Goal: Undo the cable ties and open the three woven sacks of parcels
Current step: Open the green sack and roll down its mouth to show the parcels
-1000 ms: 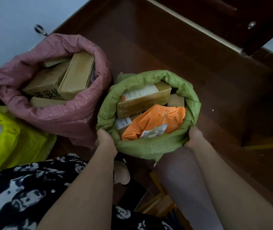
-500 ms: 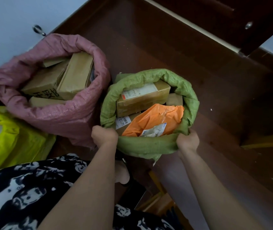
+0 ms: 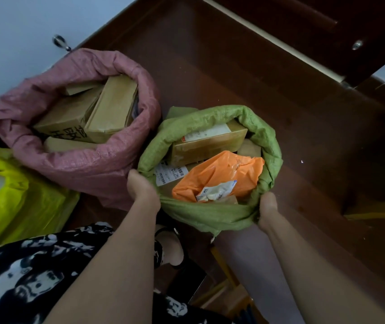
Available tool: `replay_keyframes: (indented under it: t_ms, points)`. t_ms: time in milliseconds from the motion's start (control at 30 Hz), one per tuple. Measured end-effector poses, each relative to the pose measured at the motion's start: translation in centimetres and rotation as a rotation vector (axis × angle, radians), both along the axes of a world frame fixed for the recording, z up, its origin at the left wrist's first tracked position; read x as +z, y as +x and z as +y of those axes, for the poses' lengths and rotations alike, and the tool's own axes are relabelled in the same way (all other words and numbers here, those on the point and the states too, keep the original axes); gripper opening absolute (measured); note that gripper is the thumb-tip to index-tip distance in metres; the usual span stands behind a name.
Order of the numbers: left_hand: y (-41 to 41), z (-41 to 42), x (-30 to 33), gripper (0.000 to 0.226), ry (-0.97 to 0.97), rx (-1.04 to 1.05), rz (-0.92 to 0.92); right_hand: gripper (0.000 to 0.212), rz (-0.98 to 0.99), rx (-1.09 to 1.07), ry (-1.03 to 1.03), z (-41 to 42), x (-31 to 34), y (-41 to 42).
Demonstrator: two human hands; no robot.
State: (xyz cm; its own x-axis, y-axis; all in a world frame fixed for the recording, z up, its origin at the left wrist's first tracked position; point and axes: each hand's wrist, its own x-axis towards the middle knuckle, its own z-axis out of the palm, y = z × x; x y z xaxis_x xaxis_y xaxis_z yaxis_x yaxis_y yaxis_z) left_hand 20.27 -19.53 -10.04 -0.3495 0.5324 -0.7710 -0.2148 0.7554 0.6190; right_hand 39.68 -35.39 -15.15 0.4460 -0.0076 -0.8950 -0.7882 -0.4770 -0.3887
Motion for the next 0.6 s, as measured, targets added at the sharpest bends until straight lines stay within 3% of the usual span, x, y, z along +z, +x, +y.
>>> replay_keyframes:
  t_ms: [100, 133, 200, 233, 300, 367, 500, 600]
  points:
    - [0.8, -0.6, 0.2, 0.065, 0.142, -0.32, 0.408, 0.02, -0.009, 0.142, -0.172, 0.4, -1.4, 2.3]
    - [0.9, -0.9, 0.2, 0.065, 0.175, -0.428, 0.485, 0.032, -0.081, 0.154, -0.268, 0.9, -1.4, 2.9]
    - [1.0, -1.3, 0.0, 0.062, 0.234, -0.576, 0.569, 0.054, -0.392, 0.18, -0.443, 2.2, -0.1, 3.9]
    - [1.0, -1.4, -0.1, 0.061, 0.238, -0.621, 0.604, 0.053, -0.624, 0.236, -0.439, 3.3, 0.9, 4.0]
    - [1.0, -1.3, -0.3, 0.058, 0.24, -0.667, 0.66, 0.052, -1.059, 0.453, -0.211, 6.2, 3.6, 3.9]
    - [1.1, -1.2, -0.4, 0.053, 0.244, -0.691, 0.694, 0.053, -1.286, 0.814, 0.05, 9.3, 5.2, 3.7]
    - [1.1, -0.2, -0.6, 0.047, 0.313, -0.677, 0.777, 0.05, -1.26, 1.43, 0.159, 14.9, 5.1, 4.0]
    - [1.0, 1.1, -0.3, 0.045, 0.309, -0.616, 0.726, 0.032, -1.335, 1.464, 0.132, 17.2, 4.2, 3.8]
